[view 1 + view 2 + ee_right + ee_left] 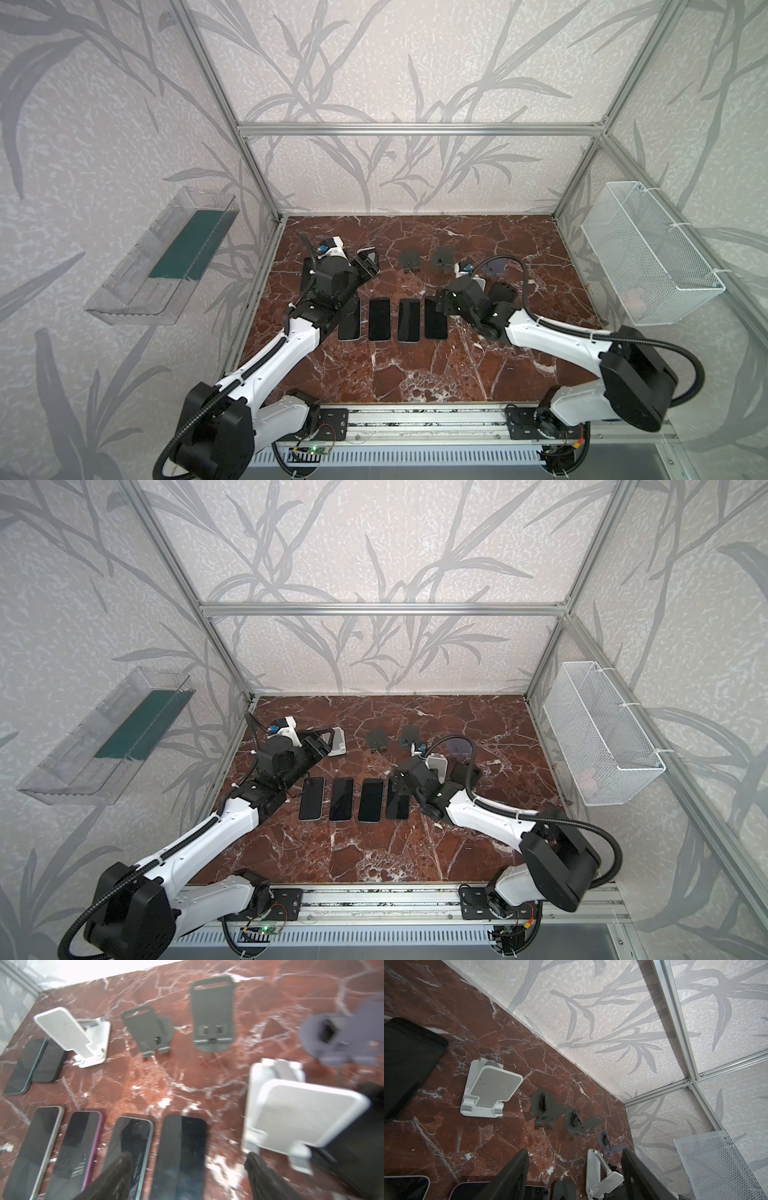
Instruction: Remove the phone from the phone stand
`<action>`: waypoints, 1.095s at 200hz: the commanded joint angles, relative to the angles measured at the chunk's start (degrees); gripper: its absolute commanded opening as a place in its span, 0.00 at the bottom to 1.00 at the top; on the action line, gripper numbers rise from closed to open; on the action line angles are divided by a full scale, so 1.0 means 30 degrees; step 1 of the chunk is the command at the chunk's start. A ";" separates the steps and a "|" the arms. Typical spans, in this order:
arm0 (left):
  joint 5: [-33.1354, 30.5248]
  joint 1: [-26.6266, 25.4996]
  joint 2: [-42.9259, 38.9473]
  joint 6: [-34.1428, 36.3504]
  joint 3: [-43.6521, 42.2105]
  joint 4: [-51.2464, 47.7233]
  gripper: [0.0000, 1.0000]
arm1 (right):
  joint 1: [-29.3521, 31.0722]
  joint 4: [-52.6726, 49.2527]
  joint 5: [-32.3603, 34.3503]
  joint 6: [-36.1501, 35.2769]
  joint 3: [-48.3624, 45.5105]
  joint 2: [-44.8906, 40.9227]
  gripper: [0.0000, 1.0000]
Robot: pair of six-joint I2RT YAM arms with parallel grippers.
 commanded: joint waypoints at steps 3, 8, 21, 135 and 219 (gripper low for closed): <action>-0.0227 -0.0346 -0.0061 0.0402 0.0239 0.0241 0.71 | -0.1949 -0.1110 0.0337 0.1899 -0.3044 -0.1661 0.81; -0.0256 -0.0426 -0.0037 0.0418 0.0215 0.0241 0.71 | -0.2397 -0.1017 0.0147 0.2035 -0.3604 -0.2002 0.80; -0.0273 -0.0611 0.0124 0.0505 0.0218 0.0211 0.71 | -0.3252 -0.0679 -0.0267 0.1958 -0.4682 -0.2795 0.80; -0.0707 -0.1084 0.0673 0.0965 0.0313 -0.0051 0.71 | -0.6638 0.1699 -0.4717 0.0908 -0.4593 -0.0490 0.04; -0.0579 -0.1085 0.0565 0.0955 0.0321 0.0034 0.71 | -0.8741 0.2609 -0.4683 0.1013 -0.3640 0.1648 0.07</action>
